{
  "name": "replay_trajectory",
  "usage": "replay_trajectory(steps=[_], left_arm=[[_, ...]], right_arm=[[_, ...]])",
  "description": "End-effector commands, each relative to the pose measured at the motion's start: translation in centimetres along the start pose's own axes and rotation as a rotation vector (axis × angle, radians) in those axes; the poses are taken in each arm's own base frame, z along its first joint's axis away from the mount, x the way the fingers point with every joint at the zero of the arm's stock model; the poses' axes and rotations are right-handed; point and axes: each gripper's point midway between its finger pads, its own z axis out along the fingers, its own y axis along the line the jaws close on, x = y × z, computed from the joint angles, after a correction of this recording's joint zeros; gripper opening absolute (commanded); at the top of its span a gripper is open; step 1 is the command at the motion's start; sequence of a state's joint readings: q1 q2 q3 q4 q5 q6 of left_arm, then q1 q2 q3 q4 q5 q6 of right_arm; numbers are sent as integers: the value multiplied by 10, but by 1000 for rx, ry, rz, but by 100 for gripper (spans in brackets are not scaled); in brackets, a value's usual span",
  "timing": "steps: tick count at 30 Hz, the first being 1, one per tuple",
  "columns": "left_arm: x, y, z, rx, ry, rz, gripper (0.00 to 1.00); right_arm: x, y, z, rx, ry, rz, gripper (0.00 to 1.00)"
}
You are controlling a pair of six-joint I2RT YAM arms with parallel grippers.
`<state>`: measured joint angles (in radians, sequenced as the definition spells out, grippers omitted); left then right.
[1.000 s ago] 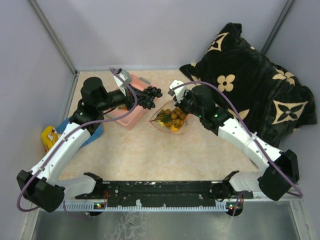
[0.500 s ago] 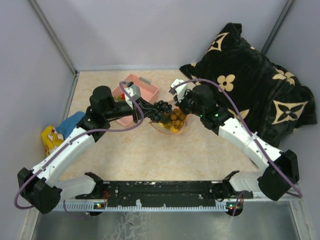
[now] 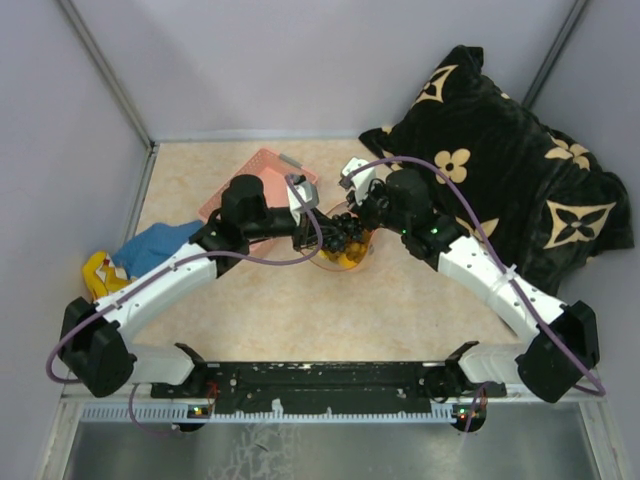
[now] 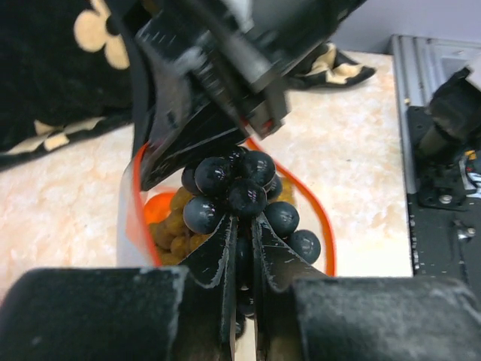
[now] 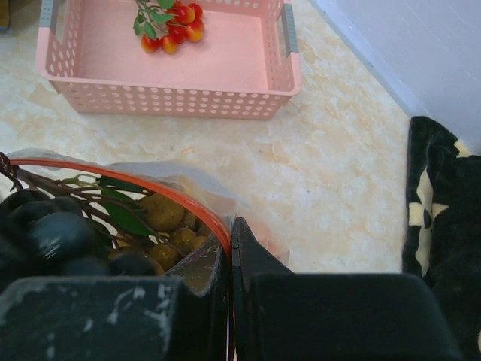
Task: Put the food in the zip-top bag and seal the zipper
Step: Place the fake fruit in the zipper food storage bag.
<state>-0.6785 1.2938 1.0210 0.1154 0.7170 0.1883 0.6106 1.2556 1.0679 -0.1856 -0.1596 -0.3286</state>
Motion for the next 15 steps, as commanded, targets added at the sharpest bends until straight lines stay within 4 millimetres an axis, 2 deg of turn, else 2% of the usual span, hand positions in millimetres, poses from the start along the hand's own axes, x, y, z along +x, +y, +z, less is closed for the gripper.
replay_trajectory(steps=[1,9,12,15], left_arm=[[8,24,6,-91,33,57,0],[43,54,13,-209,154,18,2],[40,57,17,-211,158,13,4],[28,55,21,-197,115,37,6]], right_arm=[[-48,-8,-17,20,-166,-14,0],[-57,6,-21,-55,-215,-31,0],[-58,14,-19,-103,-225,-27,0],[-58,22,-16,-149,-233,-12,0]])
